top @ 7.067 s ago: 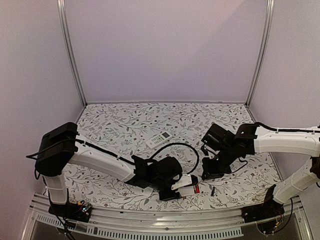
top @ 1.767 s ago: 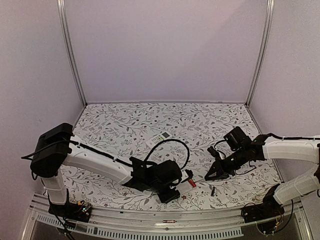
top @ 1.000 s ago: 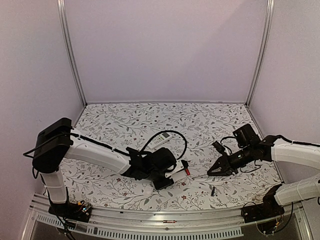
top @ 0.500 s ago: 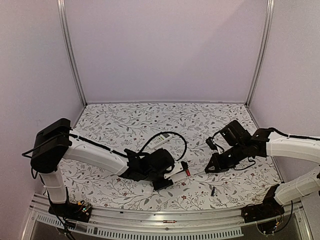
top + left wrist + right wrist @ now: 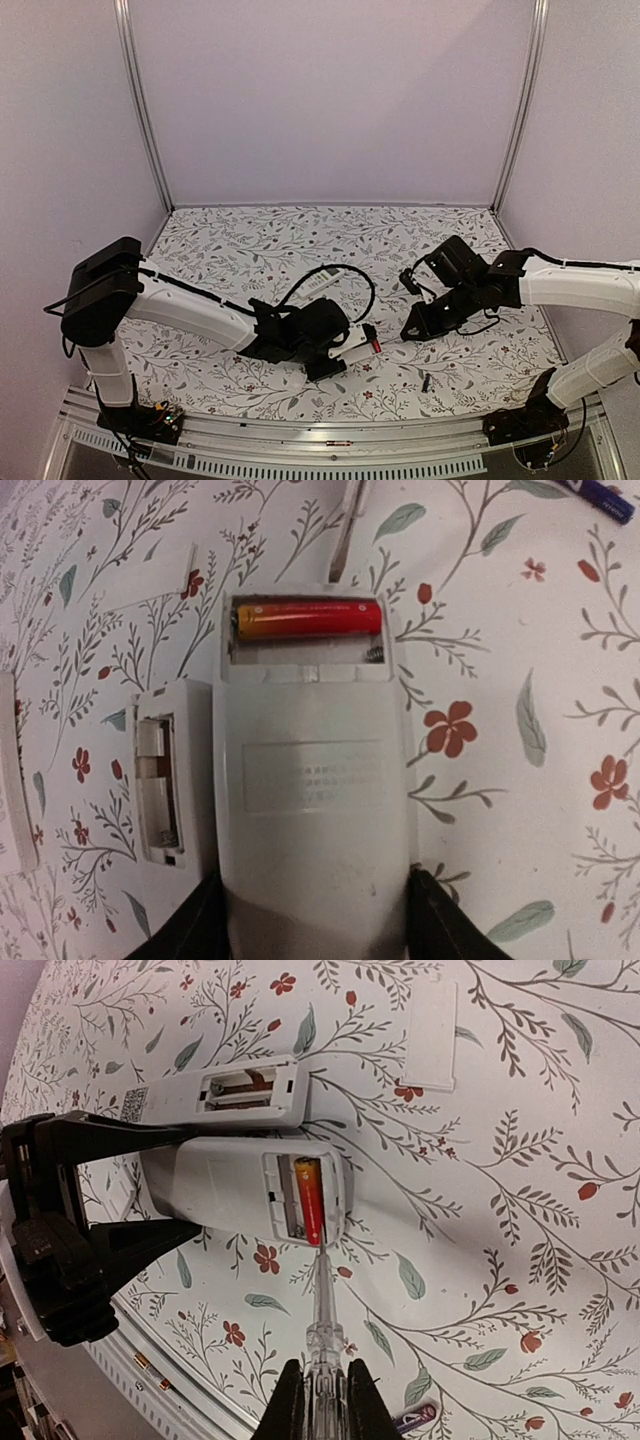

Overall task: Unload the batteries from the remote control
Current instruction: Remove the battery from the remote control without the battery cover.

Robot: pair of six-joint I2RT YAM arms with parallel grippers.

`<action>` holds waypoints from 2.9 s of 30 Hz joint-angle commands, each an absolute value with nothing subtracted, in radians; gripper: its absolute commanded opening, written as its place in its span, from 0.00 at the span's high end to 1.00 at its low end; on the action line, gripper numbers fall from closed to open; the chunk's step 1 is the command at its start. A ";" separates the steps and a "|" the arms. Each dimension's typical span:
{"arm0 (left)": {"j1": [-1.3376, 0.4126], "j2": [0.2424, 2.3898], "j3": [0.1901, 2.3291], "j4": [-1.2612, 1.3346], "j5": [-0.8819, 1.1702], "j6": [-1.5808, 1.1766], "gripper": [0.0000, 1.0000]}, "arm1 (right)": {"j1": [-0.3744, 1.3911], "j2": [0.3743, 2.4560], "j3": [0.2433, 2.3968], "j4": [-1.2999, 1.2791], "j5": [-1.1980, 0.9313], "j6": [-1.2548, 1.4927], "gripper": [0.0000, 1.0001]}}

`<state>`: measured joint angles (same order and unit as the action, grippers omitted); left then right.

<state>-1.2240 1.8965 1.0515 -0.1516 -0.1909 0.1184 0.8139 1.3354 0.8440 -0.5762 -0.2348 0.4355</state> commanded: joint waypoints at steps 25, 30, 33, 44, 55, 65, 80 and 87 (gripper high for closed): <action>-1.238 1.987 0.976 -0.371 -0.173 0.149 0.59 | 0.827 1.429 0.891 -0.575 -0.198 0.372 1.00; -1.238 1.985 0.974 -0.371 -0.174 0.150 0.59 | 0.826 1.477 0.879 -0.588 -0.226 0.374 1.00; -1.238 1.986 0.974 -0.371 -0.179 0.152 0.59 | 0.825 1.511 0.881 -0.594 -0.288 0.379 1.00; -1.239 1.987 0.973 -0.372 -0.185 0.152 0.60 | 0.705 1.463 0.810 -0.485 -0.726 0.403 1.00; -1.238 1.989 0.971 -0.370 -0.190 0.154 0.60 | 0.697 1.455 0.744 -0.304 -0.996 0.476 1.00; -1.239 1.990 0.969 -0.371 -0.205 0.154 0.59 | 0.654 1.339 0.757 -0.317 -0.851 0.495 1.00; -1.240 1.999 0.971 -0.371 -0.213 0.156 0.58 | 0.600 1.188 0.718 -0.410 -0.619 0.467 1.00; -1.240 2.001 0.971 -0.372 -0.212 0.155 0.58 | 0.618 1.236 0.729 -0.409 -0.552 0.440 1.00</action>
